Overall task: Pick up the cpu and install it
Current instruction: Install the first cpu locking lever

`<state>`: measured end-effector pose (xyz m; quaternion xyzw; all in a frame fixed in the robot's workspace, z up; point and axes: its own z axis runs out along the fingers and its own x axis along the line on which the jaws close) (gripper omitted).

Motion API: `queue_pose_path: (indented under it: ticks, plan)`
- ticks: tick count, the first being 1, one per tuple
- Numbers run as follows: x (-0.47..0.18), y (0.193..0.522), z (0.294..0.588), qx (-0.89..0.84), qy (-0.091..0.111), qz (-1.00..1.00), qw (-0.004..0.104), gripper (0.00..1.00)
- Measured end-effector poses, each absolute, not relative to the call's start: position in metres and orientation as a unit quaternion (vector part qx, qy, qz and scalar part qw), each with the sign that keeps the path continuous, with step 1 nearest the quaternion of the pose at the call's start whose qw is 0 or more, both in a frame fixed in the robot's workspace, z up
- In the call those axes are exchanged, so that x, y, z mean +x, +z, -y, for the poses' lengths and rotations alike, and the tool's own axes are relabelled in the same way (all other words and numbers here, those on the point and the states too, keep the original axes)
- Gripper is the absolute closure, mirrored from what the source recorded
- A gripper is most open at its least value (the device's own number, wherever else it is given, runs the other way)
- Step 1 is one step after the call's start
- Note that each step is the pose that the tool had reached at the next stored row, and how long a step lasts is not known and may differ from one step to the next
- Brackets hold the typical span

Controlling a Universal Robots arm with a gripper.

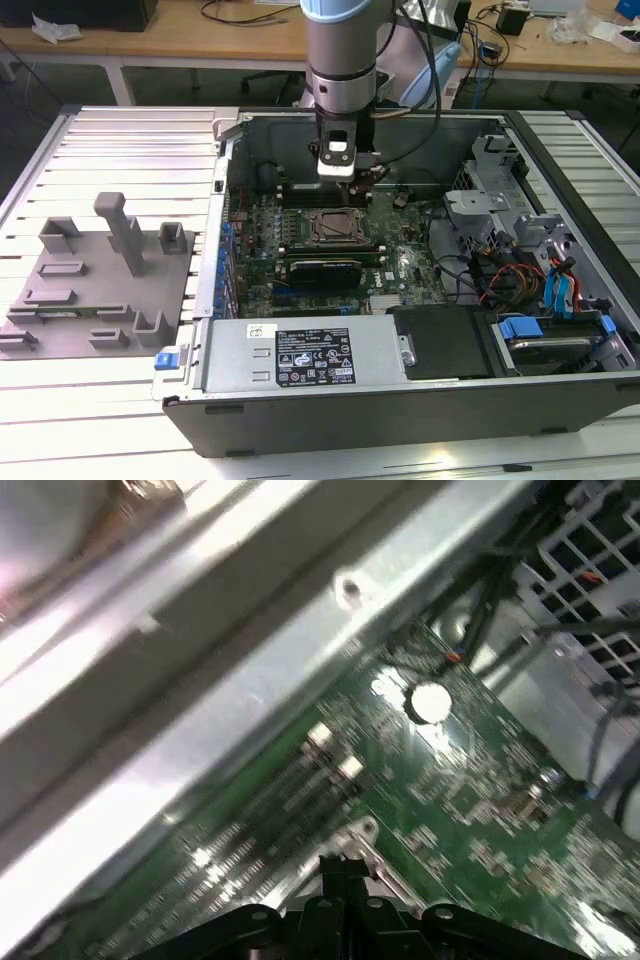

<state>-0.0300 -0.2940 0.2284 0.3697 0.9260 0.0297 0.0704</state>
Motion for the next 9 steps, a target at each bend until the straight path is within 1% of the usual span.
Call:
queue_pose_path:
  ticks: [1,3,8,9]
  plan:
    - [-0.03,0.2283,0.294,0.37,0.016,-0.926,0.075,0.89]
    - [-0.03,0.2283,0.2941,0.369,0.005,-0.926,0.08,0.89]
    - [-0.0301,0.2283,0.2941,0.369,0.005,-0.926,0.08,0.89]
    - [-0.0301,0.2282,0.2941,0.369,0.003,-0.926,0.076,0.89]
